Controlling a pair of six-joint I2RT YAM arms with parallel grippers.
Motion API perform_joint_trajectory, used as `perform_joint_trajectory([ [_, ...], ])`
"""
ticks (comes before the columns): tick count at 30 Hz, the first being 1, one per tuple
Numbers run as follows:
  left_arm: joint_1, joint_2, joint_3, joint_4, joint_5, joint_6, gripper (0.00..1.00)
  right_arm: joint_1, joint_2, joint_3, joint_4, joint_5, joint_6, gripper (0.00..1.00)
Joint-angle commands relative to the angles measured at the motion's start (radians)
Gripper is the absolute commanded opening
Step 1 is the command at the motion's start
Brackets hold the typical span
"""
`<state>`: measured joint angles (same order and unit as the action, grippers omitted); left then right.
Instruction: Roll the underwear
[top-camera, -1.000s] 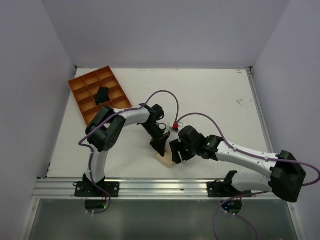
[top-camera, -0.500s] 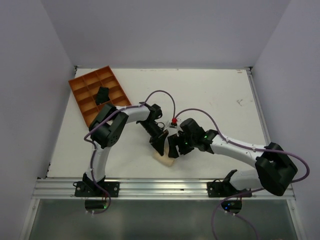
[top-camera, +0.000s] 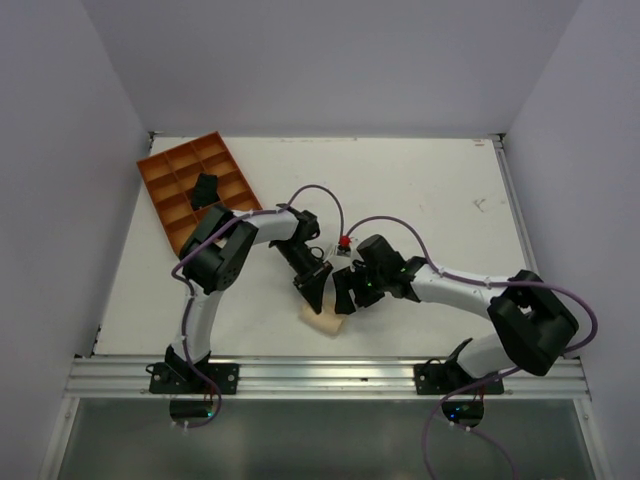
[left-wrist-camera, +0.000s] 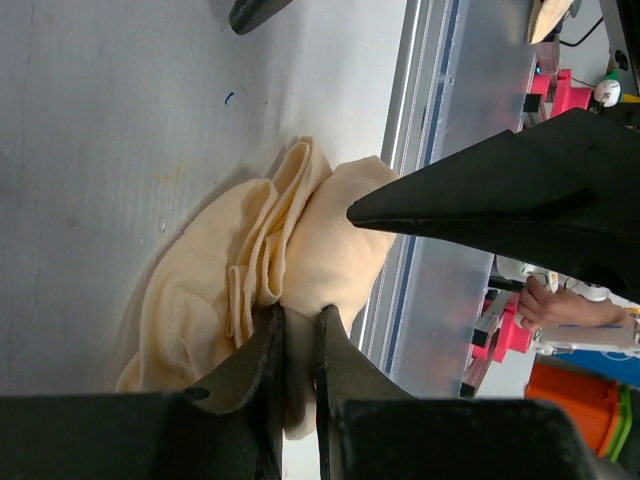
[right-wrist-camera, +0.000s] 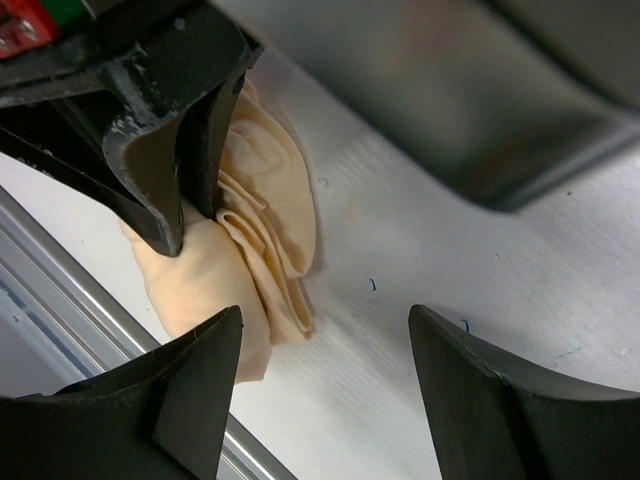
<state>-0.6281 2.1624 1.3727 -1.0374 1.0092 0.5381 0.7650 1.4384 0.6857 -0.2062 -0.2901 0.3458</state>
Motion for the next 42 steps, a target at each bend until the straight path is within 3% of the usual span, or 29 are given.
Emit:
perform_joint_trajectory([
  [1, -0.085, 0.020, 0.019, 0.169, -0.258, 0.189, 0.00, 0.026, 0.079, 0.014, 0.050, -0.149, -0.065, 0.72],
  [11, -0.090, 0.028, 0.017, 0.192, -0.262, 0.178, 0.00, 0.028, 0.070, 0.040, 0.071, -0.181, -0.077, 0.71],
  [23, -0.091, 0.007, -0.032, 0.238, -0.264, 0.172, 0.00, 0.028, -0.208, -0.098, 0.091, 0.092, 0.045, 0.70],
  [31, -0.091, 0.023, -0.008, 0.217, -0.259, 0.178, 0.00, 0.030, -0.223, -0.072, 0.051, 0.061, -0.004, 0.71],
  [36, -0.091, 0.034, 0.011, 0.195, -0.265, 0.180, 0.00, 0.034, -0.295, -0.094, 0.037, 0.141, 0.025, 0.70],
  [42, -0.091, 0.042, 0.012, 0.185, -0.262, 0.172, 0.00, 0.033, -0.351, -0.135, 0.056, 0.111, 0.065, 0.70],
])
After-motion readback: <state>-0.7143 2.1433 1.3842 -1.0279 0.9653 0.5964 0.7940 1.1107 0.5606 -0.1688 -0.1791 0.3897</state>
